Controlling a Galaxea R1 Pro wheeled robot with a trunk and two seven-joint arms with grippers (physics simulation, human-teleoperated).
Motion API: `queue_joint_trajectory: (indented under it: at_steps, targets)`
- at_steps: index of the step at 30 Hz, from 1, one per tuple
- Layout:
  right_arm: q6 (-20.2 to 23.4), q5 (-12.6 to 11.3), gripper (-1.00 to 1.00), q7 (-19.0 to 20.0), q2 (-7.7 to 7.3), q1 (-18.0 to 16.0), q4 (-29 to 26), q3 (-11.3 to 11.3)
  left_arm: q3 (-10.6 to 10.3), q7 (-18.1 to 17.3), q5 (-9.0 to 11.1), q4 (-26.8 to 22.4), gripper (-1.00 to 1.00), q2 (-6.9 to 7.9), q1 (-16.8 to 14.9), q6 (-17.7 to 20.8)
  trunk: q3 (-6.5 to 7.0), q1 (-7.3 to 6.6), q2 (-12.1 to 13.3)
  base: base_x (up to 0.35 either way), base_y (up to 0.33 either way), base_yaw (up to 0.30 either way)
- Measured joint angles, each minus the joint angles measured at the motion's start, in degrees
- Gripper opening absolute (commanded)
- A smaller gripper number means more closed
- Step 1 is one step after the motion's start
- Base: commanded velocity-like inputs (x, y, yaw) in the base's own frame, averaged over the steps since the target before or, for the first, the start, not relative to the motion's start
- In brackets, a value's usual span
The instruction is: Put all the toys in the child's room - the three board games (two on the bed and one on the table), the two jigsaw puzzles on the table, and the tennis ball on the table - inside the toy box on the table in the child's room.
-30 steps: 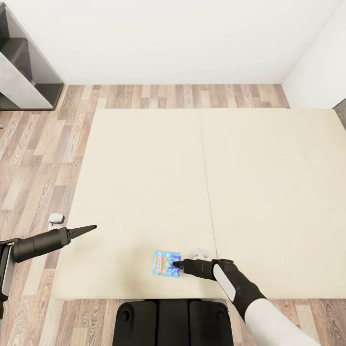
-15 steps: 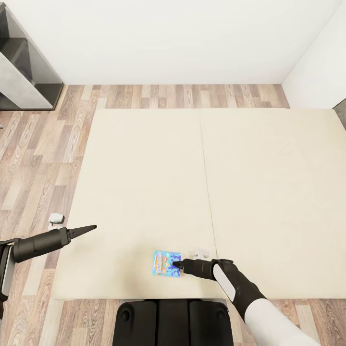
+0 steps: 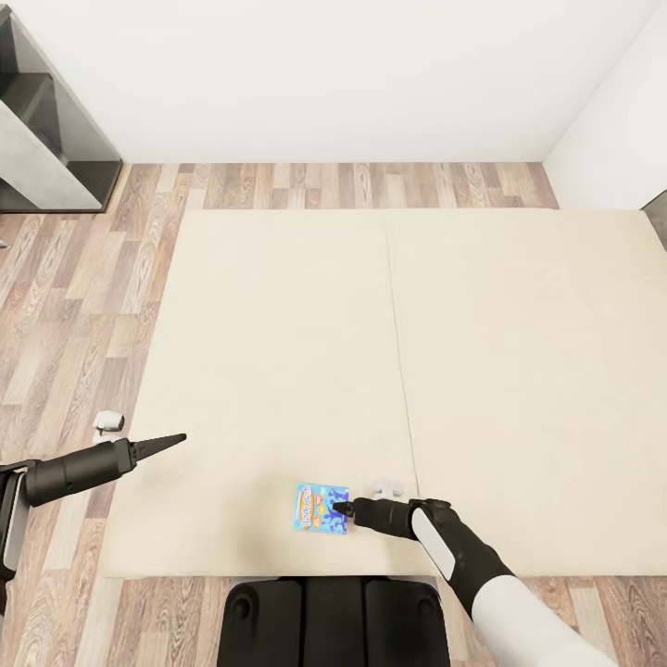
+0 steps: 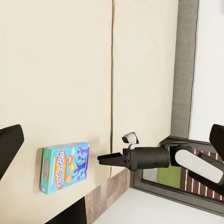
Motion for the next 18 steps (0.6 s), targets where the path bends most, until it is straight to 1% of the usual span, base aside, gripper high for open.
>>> queue_joint_trajectory:
  at_steps: [18]
  targets:
    - [0.0, 0.3, 1.00, 0.1, 0.02, 0.0, 0.0, 0.2, 0.0, 0.0, 0.0, 0.0, 1.00, 0.00, 0.0, 0.0, 0.00, 0.00, 0.0, 0.000, 0.000, 0.000]
